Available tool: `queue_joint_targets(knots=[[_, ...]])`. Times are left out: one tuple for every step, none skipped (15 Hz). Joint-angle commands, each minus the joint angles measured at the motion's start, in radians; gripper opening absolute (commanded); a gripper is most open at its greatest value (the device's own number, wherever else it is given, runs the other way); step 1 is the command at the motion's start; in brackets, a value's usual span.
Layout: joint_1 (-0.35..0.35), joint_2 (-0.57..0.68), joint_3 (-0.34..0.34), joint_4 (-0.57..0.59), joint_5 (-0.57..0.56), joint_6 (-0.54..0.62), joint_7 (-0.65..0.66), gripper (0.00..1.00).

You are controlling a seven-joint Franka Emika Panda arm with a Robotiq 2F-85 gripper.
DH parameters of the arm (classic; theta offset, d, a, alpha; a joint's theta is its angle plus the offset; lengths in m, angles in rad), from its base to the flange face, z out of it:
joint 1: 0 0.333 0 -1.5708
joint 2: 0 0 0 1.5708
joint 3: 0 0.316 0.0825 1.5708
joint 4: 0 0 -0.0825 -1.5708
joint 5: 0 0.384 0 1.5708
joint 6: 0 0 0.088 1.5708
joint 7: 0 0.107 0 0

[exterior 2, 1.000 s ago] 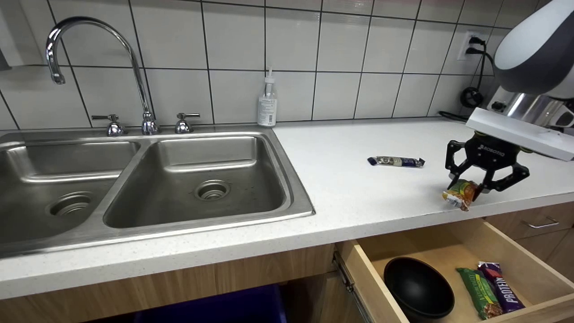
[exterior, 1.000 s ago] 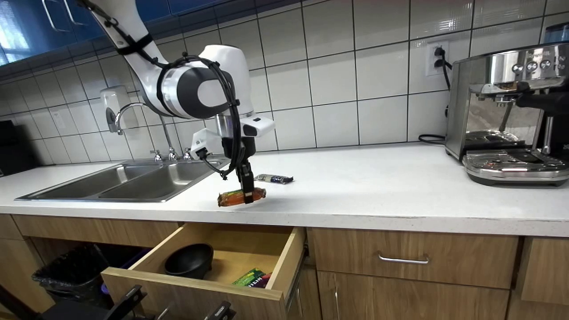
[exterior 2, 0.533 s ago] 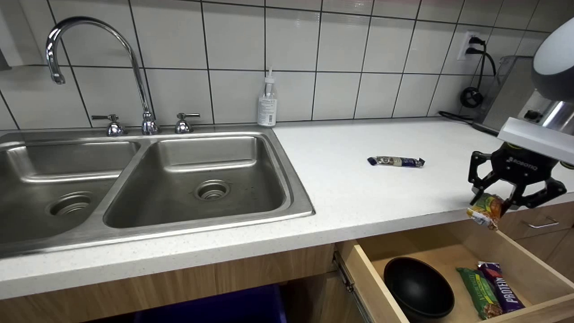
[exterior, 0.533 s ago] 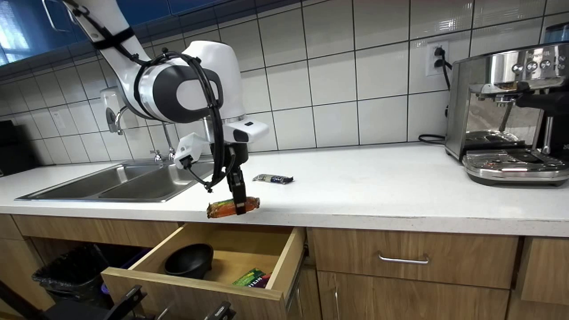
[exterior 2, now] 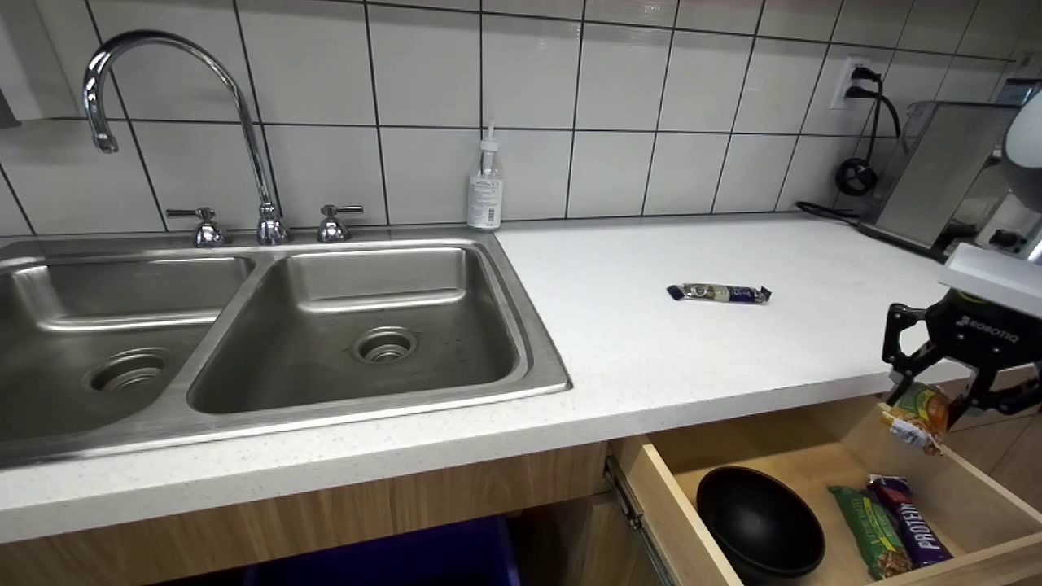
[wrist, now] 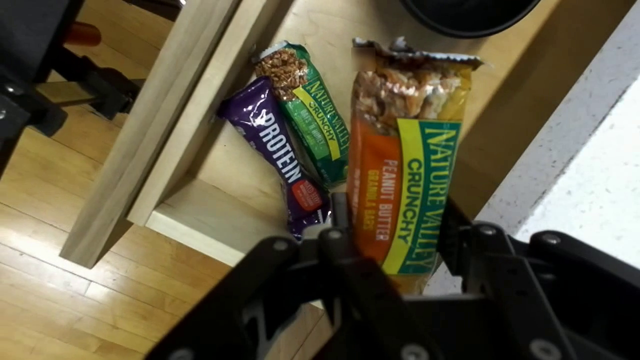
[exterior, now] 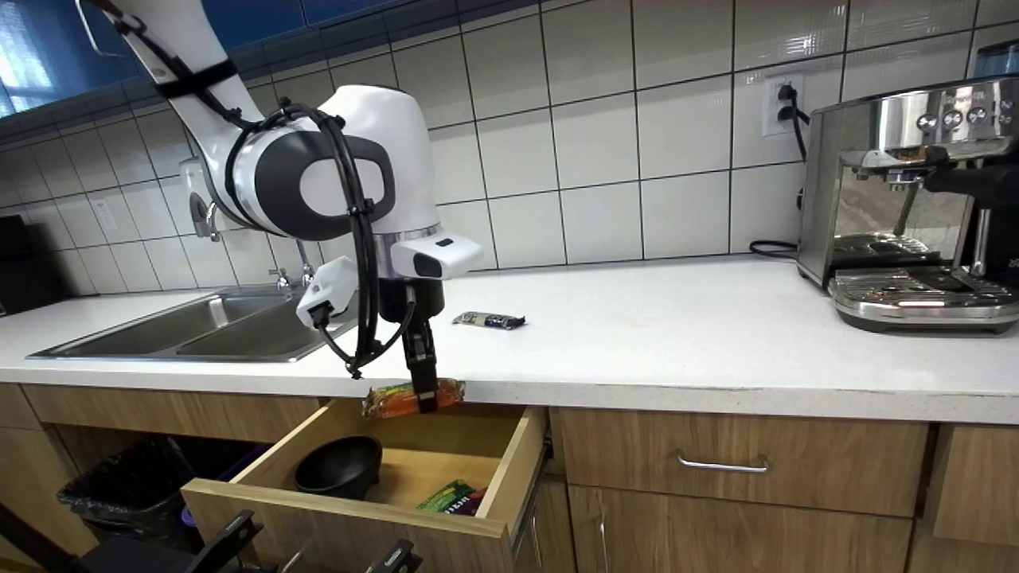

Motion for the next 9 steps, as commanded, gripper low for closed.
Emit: queue_joint_targets(knots=[[-0.031, 0.014, -0.001, 0.000, 0.009, 0.009, -0.015, 0.18], [-0.036, 0.025, -0.002, 0.005, 0.012, 0.010, -0.014, 0.18], [-0.039, 0.035, -0.004, 0.009, 0.010, 0.013, -0.010, 0.18], [-0.041, 0.046, -0.006, 0.015, 0.009, 0.013, -0.006, 0.18], [-0.042, 0.054, -0.008, 0.019, 0.008, 0.014, -0.003, 0.18], [-0.043, 0.066, -0.009, 0.027, 0.010, 0.016, -0.001, 0.18], [-0.043, 0.079, -0.009, 0.037, 0.010, 0.019, 0.002, 0.18], [-0.042, 0.090, -0.009, 0.045, 0.005, 0.022, 0.007, 0.18], [-0.040, 0.102, -0.010, 0.055, 0.001, 0.025, 0.014, 0.18]])
